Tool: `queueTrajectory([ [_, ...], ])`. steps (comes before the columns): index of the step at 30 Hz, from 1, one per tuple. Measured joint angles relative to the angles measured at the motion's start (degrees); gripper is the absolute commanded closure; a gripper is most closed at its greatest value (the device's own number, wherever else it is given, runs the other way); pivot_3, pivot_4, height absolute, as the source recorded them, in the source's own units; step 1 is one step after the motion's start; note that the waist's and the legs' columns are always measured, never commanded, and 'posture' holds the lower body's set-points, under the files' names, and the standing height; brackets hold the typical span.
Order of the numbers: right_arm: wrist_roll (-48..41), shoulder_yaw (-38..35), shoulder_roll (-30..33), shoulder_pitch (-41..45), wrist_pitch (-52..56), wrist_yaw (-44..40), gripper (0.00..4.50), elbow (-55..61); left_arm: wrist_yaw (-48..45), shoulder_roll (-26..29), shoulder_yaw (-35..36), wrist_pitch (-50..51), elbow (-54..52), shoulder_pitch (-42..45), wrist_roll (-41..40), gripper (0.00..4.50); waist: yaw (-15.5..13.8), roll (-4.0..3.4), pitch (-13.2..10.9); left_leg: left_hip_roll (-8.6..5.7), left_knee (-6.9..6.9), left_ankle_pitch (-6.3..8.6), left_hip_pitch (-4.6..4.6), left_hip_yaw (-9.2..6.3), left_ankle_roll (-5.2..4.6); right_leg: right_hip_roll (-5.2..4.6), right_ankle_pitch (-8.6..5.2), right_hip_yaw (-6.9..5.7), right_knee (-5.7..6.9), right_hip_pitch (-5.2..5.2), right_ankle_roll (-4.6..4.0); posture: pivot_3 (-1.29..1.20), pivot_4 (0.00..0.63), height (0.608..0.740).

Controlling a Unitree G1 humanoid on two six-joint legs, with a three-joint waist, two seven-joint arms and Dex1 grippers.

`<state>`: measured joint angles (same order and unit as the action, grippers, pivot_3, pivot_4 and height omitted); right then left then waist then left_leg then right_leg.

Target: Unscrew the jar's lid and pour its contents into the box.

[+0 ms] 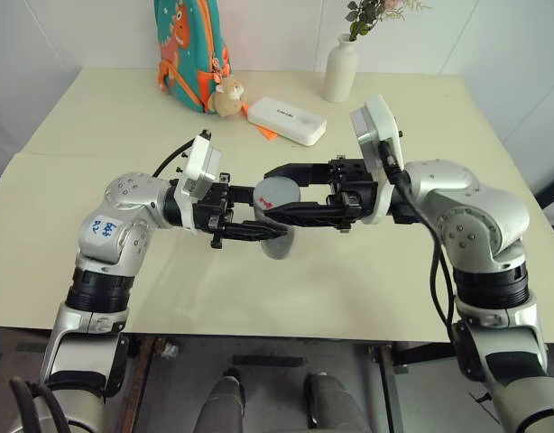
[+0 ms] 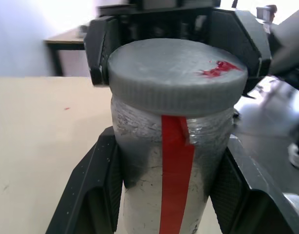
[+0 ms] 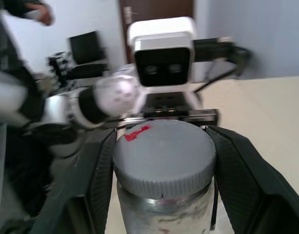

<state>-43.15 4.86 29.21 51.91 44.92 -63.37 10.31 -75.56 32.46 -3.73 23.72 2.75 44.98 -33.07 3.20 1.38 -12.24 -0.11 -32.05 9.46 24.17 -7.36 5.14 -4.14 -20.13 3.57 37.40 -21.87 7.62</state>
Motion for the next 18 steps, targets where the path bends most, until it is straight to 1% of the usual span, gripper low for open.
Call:
queueTrajectory([
  [5, 2.4, 2.1, 0.2, 1.9, -1.9, -4.0, 1.95, -4.6, -1.9, -1.3, -1.0, -3.8, 4.3, 0.6, 1.0, 2.5, 0.0, -0.01, 0.0, 0.04, 0.01, 0.0, 0.08, -0.02, 0.0, 0.02, 0.0, 0.01, 0.04, -0.13, 0.01, 0.0, 0.15, 0.74],
  [11, 3.3, 2.1, -0.4, 2.6, -2.6, -4.6, 1.95, -5.4, -1.8, -1.4, -0.7, -5.1, 4.8, 0.8, 1.0, 2.5, -0.1, -0.01, 0.0, 0.02, 0.0, 0.01, 0.12, -0.02, 0.01, 0.0, -0.03, 0.01, 0.02, -0.13, 0.04, 0.0, 0.15, 0.74],
  [13, 3.3, 2.1, -0.4, 2.6, -2.5, -4.6, 1.23, -5.4, -1.7, -1.4, -0.7, -5.1, 4.8, 0.8, 1.0, 2.5, -0.1, -0.01, 0.0, 0.02, -0.01, 0.01, 0.12, -0.02, 0.01, 0.0, -0.03, 0.01, 0.04, -0.13, 0.04, 0.0, 0.15, 0.74],
  [15, 3.2, 1.8, -0.6, 2.6, -2.5, -4.6, 0.72, -5.4, -0.8, -1.5, -0.5, -5.6, 4.9, 0.7, 1.5, 2.5, -0.1, -0.01, 0.0, 0.03, -0.03, 0.01, 0.11, -0.02, 0.01, 0.01, -0.03, 0.01, 0.06, -0.13, 0.04, 0.0, 0.15, 0.74],
  [17, 2.9, 1.6, -0.9, 2.6, -2.5, -4.6, 0.06, -5.4, 0.0, -1.6, 0.1, -5.7, 5.0, 0.7, 1.7, 2.5, -0.1, -0.01, 0.0, 0.03, -0.03, 0.01, 0.12, -0.03, 0.01, 0.01, -0.03, 0.01, 0.08, -0.14, 0.04, 0.0, 0.15, 0.74],
  [18, 2.8, 1.6, -1.0, 2.6, -2.5, -4.6, 0.02, -5.4, 0.4, -1.6, 0.4, -5.7, 5.0, 0.7, 1.8, 2.5, -0.1, -0.01, 0.0, 0.03, -0.03, 0.01, 0.11, -0.03, 0.01, 0.01, -0.03, 0.01, 0.08, -0.14, 0.04, 0.0, 0.15, 0.74],
])
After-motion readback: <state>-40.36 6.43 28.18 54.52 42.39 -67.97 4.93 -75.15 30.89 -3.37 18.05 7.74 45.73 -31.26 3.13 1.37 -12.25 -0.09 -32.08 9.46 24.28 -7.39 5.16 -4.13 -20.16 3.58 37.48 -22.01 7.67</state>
